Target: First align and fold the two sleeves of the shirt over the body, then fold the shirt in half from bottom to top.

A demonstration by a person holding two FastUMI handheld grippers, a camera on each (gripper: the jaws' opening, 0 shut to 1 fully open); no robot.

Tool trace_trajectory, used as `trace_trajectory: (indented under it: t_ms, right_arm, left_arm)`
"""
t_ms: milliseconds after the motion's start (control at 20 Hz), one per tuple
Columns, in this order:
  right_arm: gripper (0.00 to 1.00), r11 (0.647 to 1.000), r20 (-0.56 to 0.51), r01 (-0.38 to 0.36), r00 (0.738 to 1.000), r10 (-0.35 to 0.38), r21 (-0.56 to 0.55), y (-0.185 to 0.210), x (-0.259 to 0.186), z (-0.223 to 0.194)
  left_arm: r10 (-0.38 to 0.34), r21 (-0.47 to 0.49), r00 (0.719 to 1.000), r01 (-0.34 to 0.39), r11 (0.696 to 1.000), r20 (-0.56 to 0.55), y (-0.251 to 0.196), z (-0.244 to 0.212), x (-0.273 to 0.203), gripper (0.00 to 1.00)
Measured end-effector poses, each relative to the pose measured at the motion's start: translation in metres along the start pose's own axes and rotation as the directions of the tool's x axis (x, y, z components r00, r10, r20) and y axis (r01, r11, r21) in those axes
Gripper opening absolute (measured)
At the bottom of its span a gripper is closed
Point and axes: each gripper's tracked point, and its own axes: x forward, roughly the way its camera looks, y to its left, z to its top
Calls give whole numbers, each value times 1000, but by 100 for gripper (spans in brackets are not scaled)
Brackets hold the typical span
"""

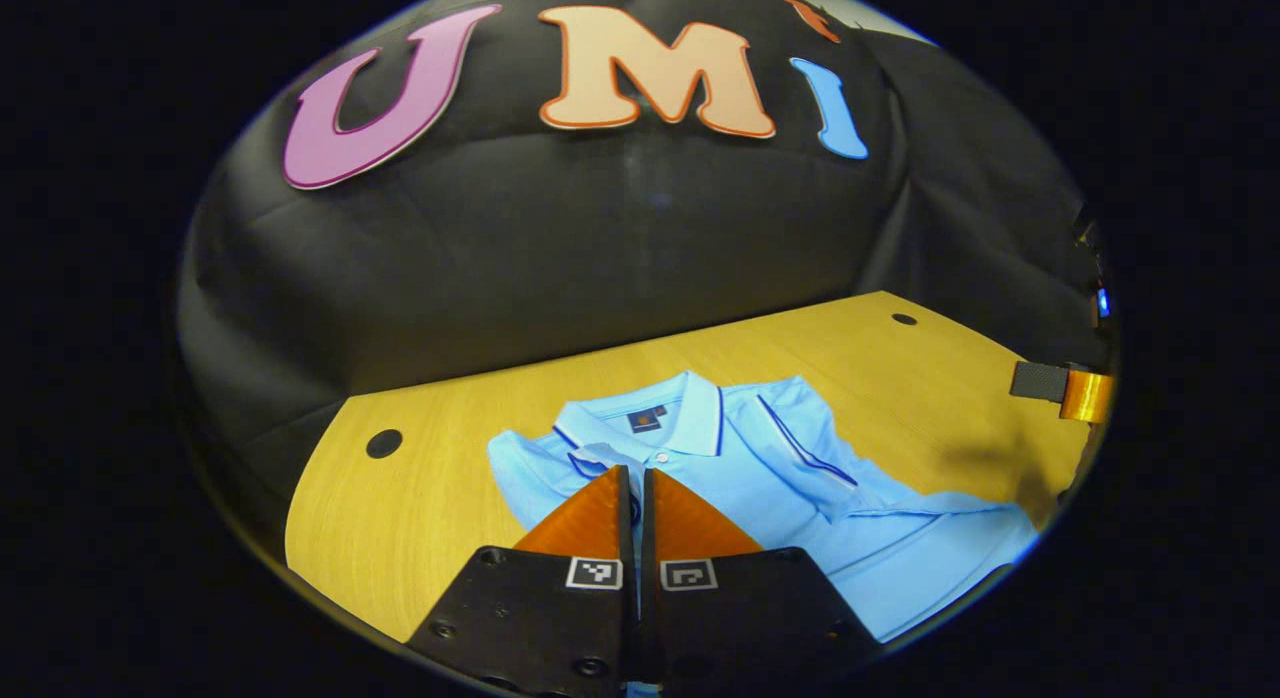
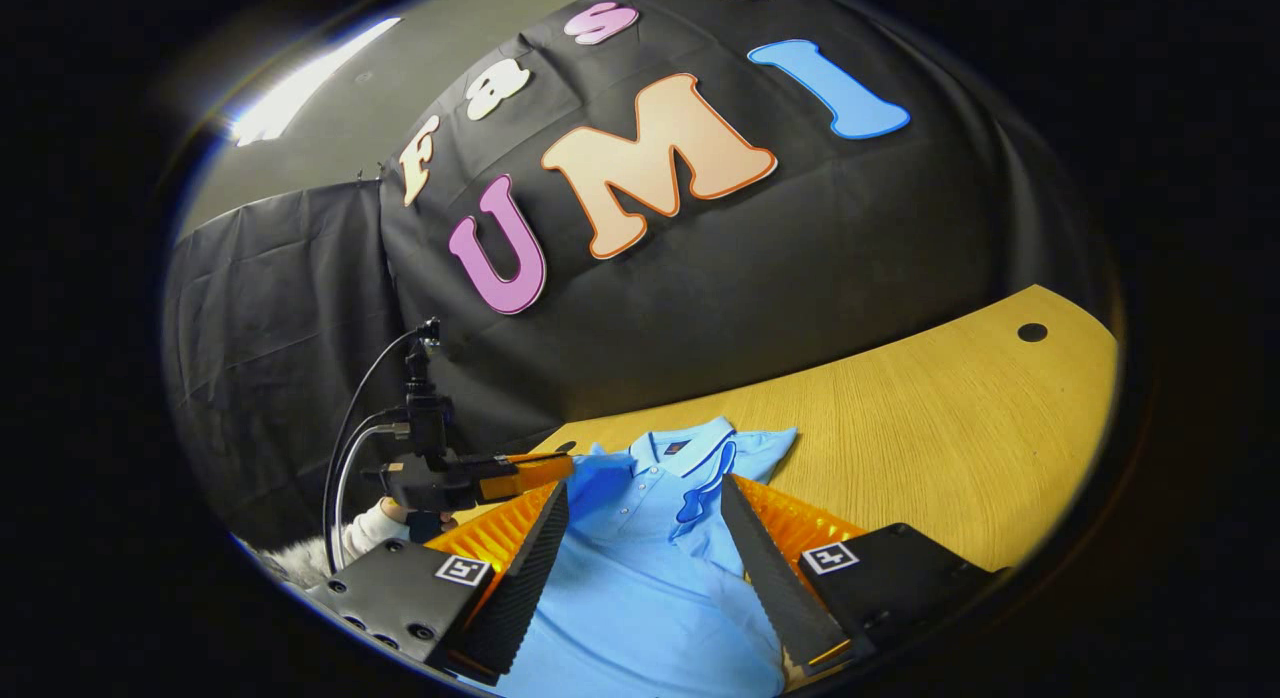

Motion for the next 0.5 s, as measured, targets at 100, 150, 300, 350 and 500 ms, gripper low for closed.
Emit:
trace_trajectory:
  t_ms: [100, 150, 300, 350, 500]
  right_arm:
    - [97, 1000, -1, 1, 1000, -1, -2, 0, -1, 0]
    - [97, 1000, -1, 1, 1000, -1, -3, 1, -2, 1]
    - [97, 1000, -3, 10, 1000, -10, -13, -2, -2, 0]
    - [97, 1000, -4, 14, 1000, -14, -18, -3, -2, -1]
    - [97, 998, -8, 39, 999, -40, -43, -8, 0, -4]
  left_arm:
    - [5, 23, 1000, -5, 1000, 9, -8, 3, 4, 6]
    - [-4, 25, 1000, 3, 1000, 19, -13, 5, 6, 7]
    - [-6, 24, 1000, 6, 1000, 25, -16, 7, -1, 27]
    - [-13, 26, 1000, 12, 1000, 27, -16, 6, -5, 37]
    - [39, 14, 998, -40, 999, 53, -2, 4, -26, 64]
